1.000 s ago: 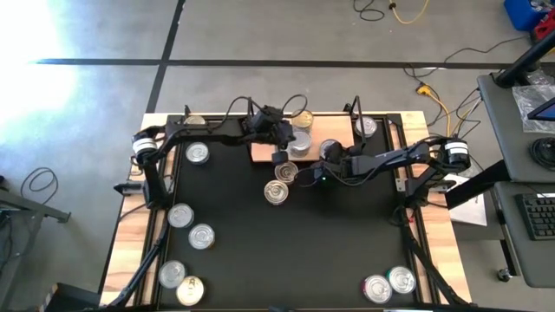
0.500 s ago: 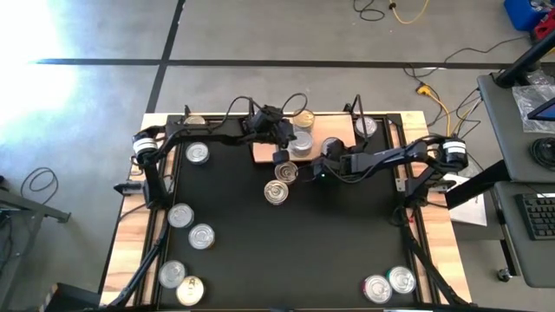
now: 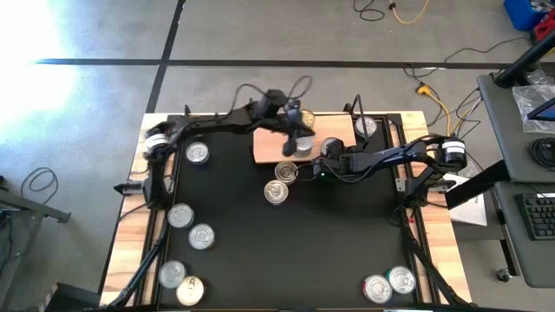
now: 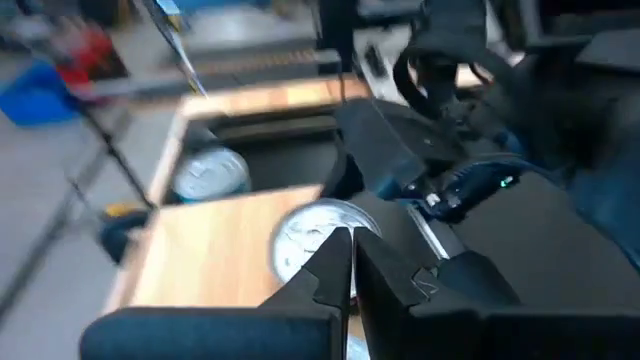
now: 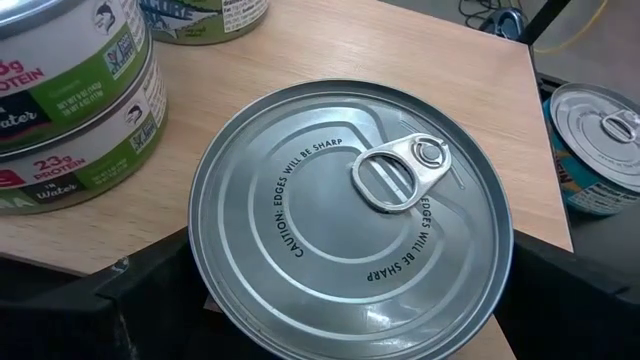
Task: Stack canned seafood by type on shelf
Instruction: Put the red tuna can on the shelf
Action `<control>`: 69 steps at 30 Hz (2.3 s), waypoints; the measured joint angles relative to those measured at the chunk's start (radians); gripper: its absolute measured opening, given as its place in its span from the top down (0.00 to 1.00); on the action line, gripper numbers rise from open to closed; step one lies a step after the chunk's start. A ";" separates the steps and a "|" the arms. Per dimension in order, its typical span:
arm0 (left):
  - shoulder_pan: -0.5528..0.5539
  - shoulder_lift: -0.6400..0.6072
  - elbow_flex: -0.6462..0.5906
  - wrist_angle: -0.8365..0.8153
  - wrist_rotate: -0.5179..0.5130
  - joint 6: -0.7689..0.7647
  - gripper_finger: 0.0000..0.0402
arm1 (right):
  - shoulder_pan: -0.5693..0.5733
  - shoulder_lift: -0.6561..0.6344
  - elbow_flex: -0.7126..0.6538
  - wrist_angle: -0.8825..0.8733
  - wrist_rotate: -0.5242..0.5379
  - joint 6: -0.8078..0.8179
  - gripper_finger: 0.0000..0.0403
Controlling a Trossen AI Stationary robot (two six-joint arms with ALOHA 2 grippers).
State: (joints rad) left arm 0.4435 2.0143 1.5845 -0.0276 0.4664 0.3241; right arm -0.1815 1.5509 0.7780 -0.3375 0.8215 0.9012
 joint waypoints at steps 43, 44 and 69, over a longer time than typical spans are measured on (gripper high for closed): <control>-0.069 0.476 0.681 -0.660 -0.083 0.098 1.00 | 0.005 -0.004 -0.006 -0.008 -0.160 -0.259 0.01; -0.069 0.475 0.681 -0.665 -0.082 0.098 1.00 | 0.005 -0.004 -0.006 -0.007 -0.172 -0.259 0.01; -0.068 0.475 0.681 -0.694 -0.109 0.083 1.00 | -0.055 0.011 -0.003 -0.050 -0.447 -0.108 0.01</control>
State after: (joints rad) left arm 0.3752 2.4889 2.2654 -0.7214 0.3576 0.4072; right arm -0.2367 1.5618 0.7750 -0.3875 0.3742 0.7930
